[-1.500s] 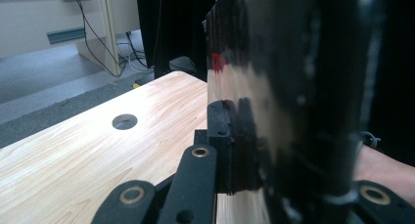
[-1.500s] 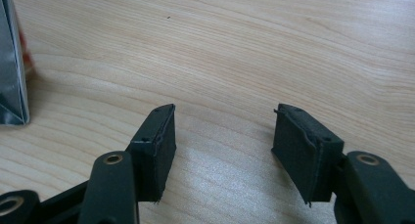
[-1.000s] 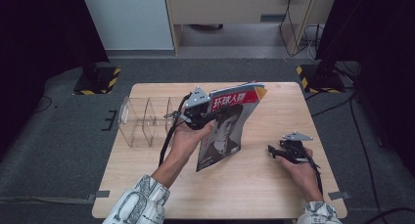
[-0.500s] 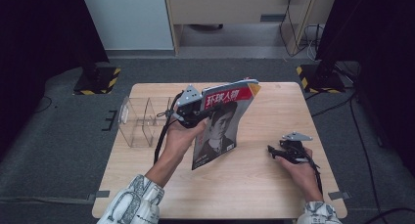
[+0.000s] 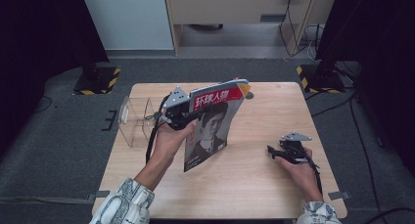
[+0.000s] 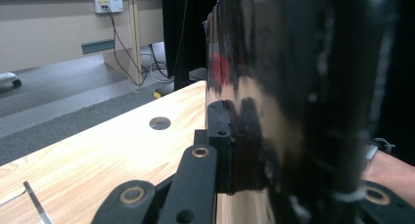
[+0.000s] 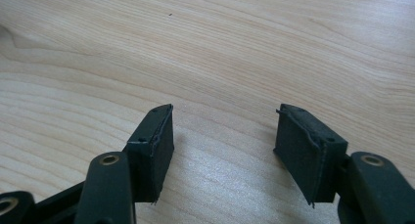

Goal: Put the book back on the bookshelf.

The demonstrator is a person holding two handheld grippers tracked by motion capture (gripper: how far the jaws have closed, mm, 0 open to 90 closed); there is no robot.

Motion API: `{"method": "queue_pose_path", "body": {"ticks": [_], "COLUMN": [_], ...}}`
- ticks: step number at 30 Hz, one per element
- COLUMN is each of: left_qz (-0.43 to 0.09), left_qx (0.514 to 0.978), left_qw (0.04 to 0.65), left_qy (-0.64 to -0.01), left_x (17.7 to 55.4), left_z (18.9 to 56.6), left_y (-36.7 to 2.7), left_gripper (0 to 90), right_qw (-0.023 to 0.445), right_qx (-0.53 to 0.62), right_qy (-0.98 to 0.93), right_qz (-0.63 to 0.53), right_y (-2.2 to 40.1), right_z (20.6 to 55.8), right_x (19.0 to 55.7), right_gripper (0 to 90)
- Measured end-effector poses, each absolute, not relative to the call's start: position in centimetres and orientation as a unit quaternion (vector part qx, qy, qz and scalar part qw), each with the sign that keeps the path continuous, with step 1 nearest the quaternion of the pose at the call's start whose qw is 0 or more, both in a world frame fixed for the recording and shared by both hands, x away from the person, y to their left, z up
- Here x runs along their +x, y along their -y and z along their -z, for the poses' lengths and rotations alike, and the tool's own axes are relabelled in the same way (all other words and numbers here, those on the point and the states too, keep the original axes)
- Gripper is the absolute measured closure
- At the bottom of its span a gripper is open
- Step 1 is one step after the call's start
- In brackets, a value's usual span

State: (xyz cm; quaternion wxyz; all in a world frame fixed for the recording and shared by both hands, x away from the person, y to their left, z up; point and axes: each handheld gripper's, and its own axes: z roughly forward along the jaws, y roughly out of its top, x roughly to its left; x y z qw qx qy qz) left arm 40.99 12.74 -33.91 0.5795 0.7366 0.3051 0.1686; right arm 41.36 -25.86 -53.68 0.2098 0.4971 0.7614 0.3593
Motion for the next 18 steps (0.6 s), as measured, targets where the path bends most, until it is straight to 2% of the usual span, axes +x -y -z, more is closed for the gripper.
{"method": "queue_pose_path", "body": {"ticks": [18], "left_qz": [-0.161], "left_qx": [0.736], "left_qw": [0.583], "left_qy": [-0.303], "left_x": [40.24], "left_z": [33.97], "left_y": [-13.68], "left_gripper": [86.6], "right_qw": [0.213], "right_qx": [0.494], "right_qy": [-0.764], "right_qz": [-0.356], "right_y": [25.74], "right_z": [53.68], "right_x": [41.33], "right_gripper": [39.0]}}
